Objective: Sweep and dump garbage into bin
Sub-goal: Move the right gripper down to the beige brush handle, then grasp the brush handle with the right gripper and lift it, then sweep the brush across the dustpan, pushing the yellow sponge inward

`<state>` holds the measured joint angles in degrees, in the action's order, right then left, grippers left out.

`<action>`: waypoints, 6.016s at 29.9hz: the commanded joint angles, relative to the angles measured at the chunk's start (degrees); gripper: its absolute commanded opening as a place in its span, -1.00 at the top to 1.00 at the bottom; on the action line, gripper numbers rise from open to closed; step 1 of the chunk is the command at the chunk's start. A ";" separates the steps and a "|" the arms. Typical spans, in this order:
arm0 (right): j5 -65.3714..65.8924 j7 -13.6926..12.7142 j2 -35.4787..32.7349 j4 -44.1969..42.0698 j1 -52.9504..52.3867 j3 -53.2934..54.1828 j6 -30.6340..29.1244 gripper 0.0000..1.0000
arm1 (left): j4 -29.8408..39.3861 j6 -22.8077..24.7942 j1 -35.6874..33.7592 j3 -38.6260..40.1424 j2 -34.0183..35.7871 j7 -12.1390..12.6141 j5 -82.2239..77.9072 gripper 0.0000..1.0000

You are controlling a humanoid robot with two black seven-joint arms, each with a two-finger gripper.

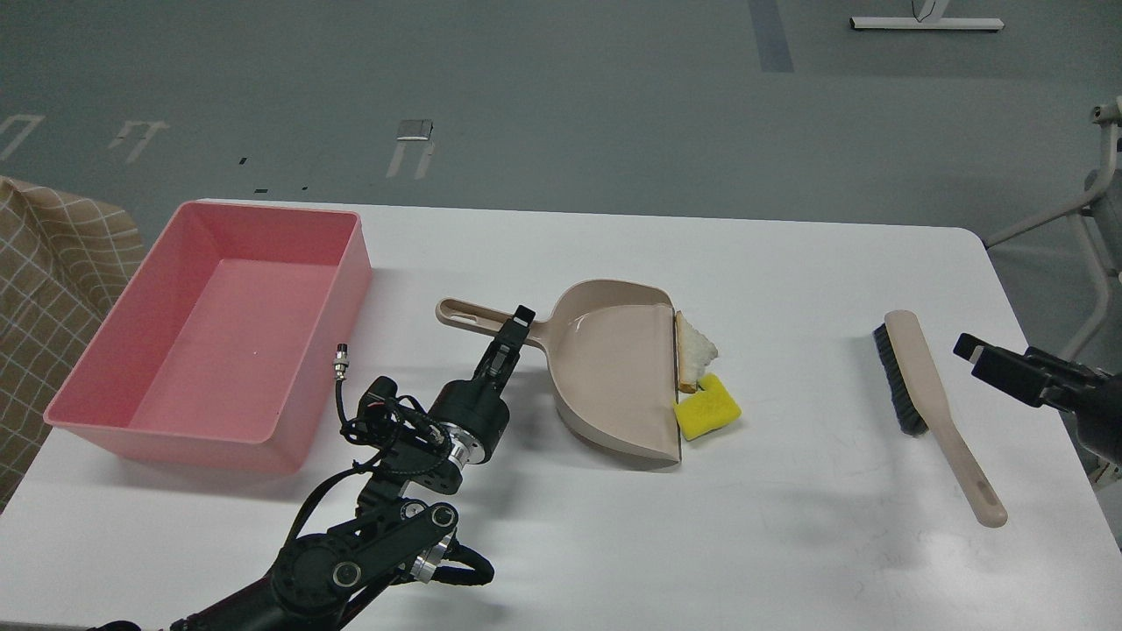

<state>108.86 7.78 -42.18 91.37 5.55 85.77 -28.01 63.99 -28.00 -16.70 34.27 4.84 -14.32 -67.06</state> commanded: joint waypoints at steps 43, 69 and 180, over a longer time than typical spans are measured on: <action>12.16 0.05 3.16 -6.64 -1.69 -10.62 0.01 -0.64 | 0.00 0.00 -0.08 0.00 0.25 -0.09 0.00 0.33; 12.16 -0.04 3.69 -6.64 -1.95 -11.59 0.01 -0.04 | 0.00 0.00 -0.08 0.00 0.52 -0.09 0.09 0.32; 12.16 -12.52 26.97 -0.66 -10.21 -21.00 0.01 0.72 | 0.53 0.00 0.62 0.00 0.96 -0.09 -0.35 0.50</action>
<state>121.03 -4.09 -16.82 90.50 -3.65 64.82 -28.01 64.42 -28.00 -16.08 34.28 5.83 -14.47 -67.41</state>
